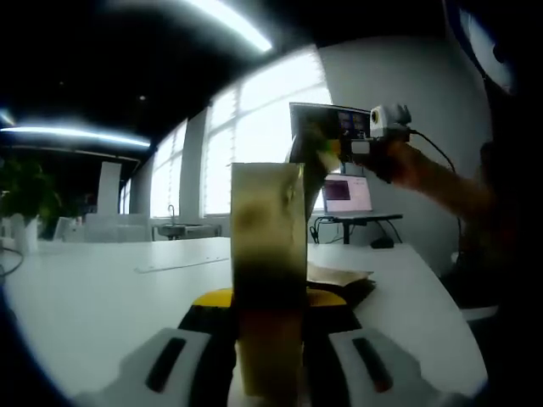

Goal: Extract single mask from mask box in order stack masks on table

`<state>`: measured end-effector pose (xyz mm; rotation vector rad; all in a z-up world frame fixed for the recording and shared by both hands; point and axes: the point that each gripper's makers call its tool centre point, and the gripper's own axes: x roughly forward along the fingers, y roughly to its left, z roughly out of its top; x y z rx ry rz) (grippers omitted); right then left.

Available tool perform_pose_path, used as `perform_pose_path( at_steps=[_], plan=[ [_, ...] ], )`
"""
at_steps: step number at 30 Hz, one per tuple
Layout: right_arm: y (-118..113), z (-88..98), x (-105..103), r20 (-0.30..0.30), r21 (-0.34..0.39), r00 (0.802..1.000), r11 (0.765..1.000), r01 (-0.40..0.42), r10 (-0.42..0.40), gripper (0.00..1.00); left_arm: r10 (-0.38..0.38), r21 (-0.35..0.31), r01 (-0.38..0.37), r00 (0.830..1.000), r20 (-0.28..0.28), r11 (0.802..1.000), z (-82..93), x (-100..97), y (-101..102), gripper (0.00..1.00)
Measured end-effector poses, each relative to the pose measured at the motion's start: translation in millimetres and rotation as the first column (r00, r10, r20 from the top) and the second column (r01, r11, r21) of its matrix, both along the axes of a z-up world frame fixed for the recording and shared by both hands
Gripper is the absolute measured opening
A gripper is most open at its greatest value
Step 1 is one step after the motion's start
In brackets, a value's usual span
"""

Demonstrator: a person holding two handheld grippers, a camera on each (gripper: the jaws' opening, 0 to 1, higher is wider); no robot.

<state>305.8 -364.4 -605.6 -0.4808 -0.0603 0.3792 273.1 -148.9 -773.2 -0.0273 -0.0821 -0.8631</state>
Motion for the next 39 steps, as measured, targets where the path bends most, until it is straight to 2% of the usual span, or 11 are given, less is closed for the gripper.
perform_pose_path(
  at_steps=[8, 12, 14, 16, 18, 20, 23, 31, 36, 37, 39],
  plan=[
    [-12.7, -26.9, 2.9, -0.046, -0.073, 0.997, 0.996, 0.053, -0.056, 0.0, -0.001, 0.0, 0.001, 1.0, 0.0, 1.0, 0.5, -0.9, -0.9, 0.31],
    [-20.2, -41.1, 9.3, -0.061, -0.158, 0.994, 0.984, 0.081, -0.092, 0.0, -0.001, 0.0, 0.001, 1.0, 0.0, 1.0, 0.7, -1.1, -1.1, 0.31],
    [-20.7, -47.5, 12.9, -0.068, -0.173, 0.993, 0.981, 0.085, -0.098, 0.0, -0.001, 0.0, 0.001, 1.0, 0.0, 1.0, 0.8, -1.2, -1.2, 0.31],
    [-22.2, -52.0, 14.7, -0.068, -0.2, 0.992, 0.975, 0.094, -0.109, 0.0, 0.0, 0.0, 0.0, 1.0, 0.0, 1.0, 0.9, -1.4, -1.4, 0.31],
    [-23.6, -59.9, 17.5, -0.066, -0.263, 0.992, 0.961, 0.089, -0.11, 0.0, 0.0, 0.0, 0.0, 1.0, 0.0, 1.0, 1.0, -1.5, -1.4, 0.31],
    [-26.3, -74.9, 19.1, -0.097, -0.32, 0.987, 0.943, 0.09, -0.128, 0.0, 0.001, 0.001, -0.001, 1.0, 0.0, 1.0, 0.9, -1.5, -1.3, 0.31],
    [-18.1, -84.9, 15.2, -0.11, -0.291, 0.99, 0.955, 0.058, -0.093, 0.0, 0.001, 0.0, -0.001, 1.0, 0.0, 1.0, 1.1, -1.7, -1.5, 0.31],
    [-6.9, -90.2, 0.5, -0.133, -0.271, 0.989, 0.962, 0.019, -0.057, 0.0, 0.001, 0.0, -0.001, 1.0, 0.0, 1.0, 0.9, -1.4, -1.2, 0.31],
    [1.8, -110.1, -15.9, -0.176, -0.328, 0.983, 0.944, -0.017, -0.044, 0.0, 0.001, 0.0, -0.001, 1.0, 0.0, 1.0, 1.0, -1.4, -1.2, 0.31],
    [5.3, -117.5, -20.0, -0.199, -0.339, 0.98, 0.939, -0.052, -0.017, 0.0, 0.001, 0.0, -0.001, 1.0, 0.0, 1.0, 1.0, -1.4, -1.3, 0.31],
    [8.9, -123.9, -25.8, -0.216, -0.344, 0.976, 0.936, -0.067, -0.01, 0.0, 0.0, 0.0, 0.0, 1.0, 0.0, 1.0, 0.9, -1.3, -1.2, 0.31]
  ],
)
